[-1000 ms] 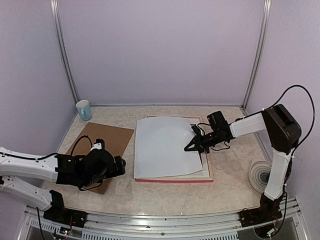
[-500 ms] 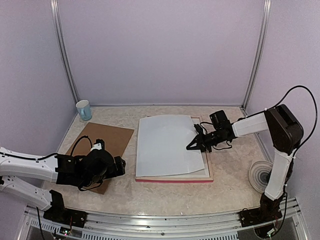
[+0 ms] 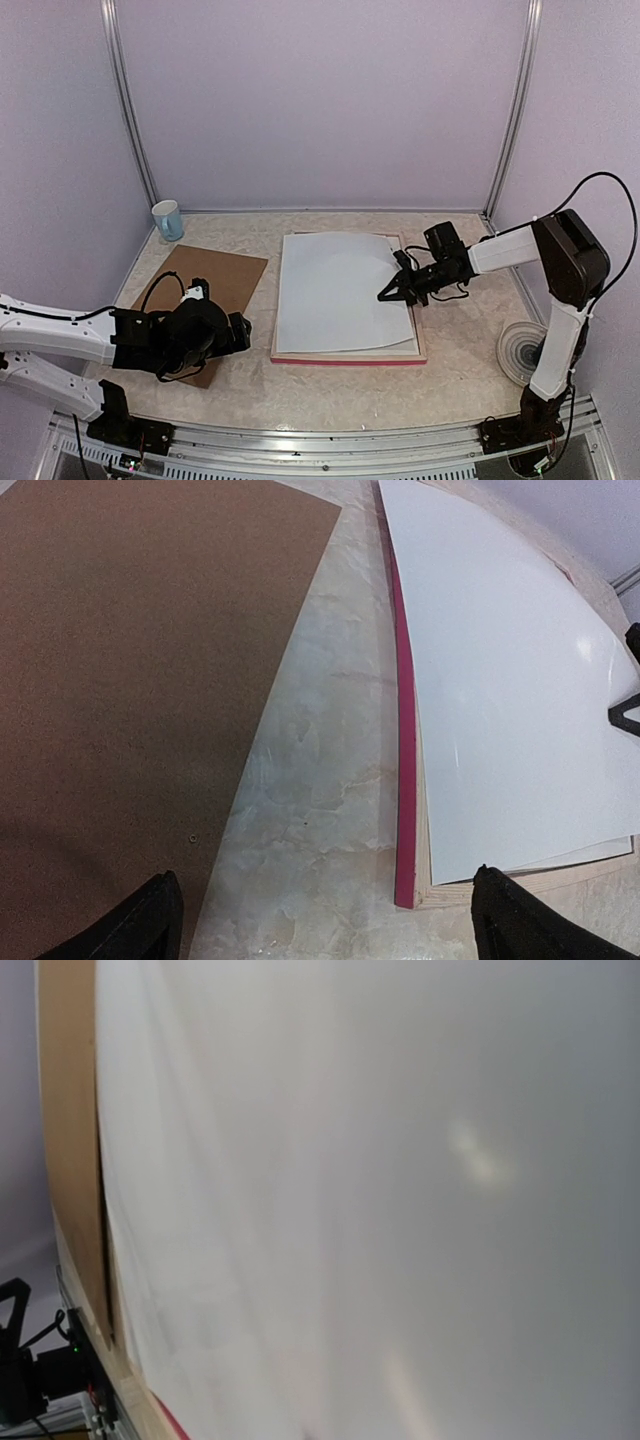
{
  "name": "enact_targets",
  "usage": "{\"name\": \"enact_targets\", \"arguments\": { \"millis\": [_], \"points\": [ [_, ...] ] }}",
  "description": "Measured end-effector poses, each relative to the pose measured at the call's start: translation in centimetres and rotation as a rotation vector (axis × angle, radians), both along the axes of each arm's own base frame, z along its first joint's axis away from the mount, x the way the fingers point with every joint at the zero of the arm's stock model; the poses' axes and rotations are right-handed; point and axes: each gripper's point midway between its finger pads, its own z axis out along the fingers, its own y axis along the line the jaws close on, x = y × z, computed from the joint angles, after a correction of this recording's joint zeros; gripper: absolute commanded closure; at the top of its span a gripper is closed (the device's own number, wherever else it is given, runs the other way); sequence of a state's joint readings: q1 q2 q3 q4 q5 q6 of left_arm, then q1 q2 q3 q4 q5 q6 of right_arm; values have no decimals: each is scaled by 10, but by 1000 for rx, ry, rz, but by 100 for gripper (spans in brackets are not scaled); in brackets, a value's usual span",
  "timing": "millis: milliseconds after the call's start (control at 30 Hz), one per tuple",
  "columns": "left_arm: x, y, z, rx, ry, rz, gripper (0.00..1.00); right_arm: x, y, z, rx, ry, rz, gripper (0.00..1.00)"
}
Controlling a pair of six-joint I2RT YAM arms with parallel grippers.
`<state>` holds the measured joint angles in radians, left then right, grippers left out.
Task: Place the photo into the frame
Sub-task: Place the photo on the photo.
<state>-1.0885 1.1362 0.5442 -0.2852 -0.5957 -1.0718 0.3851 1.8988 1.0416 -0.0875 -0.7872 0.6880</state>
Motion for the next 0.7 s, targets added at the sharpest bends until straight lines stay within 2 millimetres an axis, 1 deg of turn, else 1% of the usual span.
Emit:
{"name": "enact_targets", "arguments": {
  "millis": [367,700],
  "points": [
    [0,0,0,1,0,0,1,-1,-6,5,-14,-13,-5,91],
    [0,0,0,1,0,0,1,-5,-14,-3,-51,-2,-30,91]
  ]
}}
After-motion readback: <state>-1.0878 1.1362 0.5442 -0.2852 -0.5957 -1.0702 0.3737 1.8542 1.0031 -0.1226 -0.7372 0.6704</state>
